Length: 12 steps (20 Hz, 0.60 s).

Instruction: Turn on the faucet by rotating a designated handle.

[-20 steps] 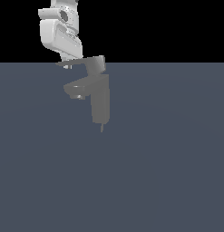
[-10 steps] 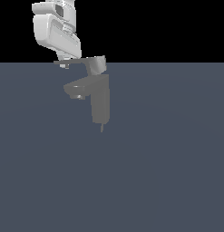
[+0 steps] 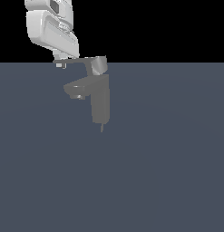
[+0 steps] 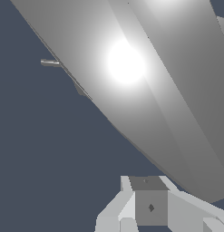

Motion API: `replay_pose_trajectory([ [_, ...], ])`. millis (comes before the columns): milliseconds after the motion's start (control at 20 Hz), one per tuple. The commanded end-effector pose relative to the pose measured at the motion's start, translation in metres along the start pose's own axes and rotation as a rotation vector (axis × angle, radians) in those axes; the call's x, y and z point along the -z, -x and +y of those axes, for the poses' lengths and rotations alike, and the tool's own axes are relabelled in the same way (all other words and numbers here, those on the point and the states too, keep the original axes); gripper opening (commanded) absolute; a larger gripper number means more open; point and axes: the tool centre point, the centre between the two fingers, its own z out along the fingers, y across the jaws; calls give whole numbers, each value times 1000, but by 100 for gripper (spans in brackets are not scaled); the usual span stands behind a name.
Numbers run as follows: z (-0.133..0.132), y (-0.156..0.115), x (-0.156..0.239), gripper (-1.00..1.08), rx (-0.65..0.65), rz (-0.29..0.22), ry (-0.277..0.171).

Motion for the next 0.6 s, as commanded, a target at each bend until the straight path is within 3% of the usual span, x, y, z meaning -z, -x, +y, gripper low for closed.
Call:
replay_pose_trajectory([
  [0,4,-3,0,-100,-1,2,1],
  [550,28,-23,1,-100,2,0,1],
])
